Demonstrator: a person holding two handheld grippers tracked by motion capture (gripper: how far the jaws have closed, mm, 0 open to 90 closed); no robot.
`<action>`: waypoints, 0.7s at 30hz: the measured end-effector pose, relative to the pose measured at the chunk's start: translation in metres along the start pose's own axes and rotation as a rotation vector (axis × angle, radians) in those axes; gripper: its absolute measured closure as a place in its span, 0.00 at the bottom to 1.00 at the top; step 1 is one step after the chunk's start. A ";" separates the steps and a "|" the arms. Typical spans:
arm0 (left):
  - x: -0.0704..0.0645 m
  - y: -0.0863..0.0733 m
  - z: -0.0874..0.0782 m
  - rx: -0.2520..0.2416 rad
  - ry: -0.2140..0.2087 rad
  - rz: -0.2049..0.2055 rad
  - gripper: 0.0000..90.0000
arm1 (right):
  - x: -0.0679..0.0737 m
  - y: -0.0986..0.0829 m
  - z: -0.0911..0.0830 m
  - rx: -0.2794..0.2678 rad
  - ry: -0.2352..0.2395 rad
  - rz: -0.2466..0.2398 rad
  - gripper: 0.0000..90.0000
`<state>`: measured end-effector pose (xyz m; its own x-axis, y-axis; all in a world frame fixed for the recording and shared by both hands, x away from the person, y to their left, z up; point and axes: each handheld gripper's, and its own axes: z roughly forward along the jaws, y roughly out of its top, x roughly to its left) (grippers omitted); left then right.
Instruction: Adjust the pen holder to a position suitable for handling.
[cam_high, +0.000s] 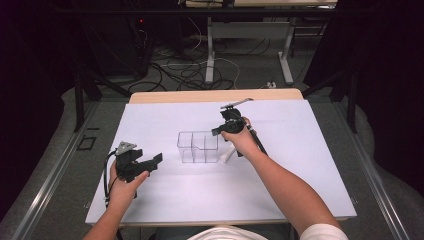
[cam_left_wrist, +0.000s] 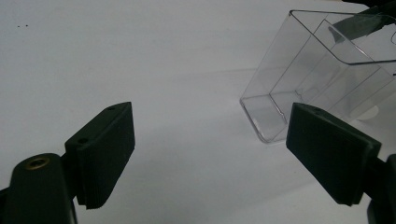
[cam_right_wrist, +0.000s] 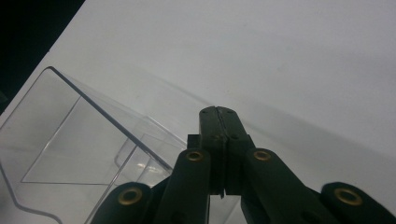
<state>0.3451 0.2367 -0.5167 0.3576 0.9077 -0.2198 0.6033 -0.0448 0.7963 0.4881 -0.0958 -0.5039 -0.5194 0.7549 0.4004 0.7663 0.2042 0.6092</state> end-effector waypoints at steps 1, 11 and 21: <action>0.000 0.000 0.001 -0.007 0.002 -0.001 0.17 | 0.000 0.000 0.000 -0.001 -0.001 -0.004 1.00; 0.001 0.000 -0.001 0.001 -0.001 0.001 0.17 | -0.002 0.002 -0.006 -0.017 -0.034 -0.023 0.88; 0.004 0.000 0.001 -0.002 0.002 -0.002 0.17 | -0.007 0.005 -0.023 -0.083 -0.085 -0.132 0.62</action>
<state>0.3472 0.2396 -0.5177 0.3549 0.9085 -0.2205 0.6030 -0.0422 0.7967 0.4867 -0.1144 -0.4881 -0.5767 0.7759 0.2558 0.6578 0.2553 0.7086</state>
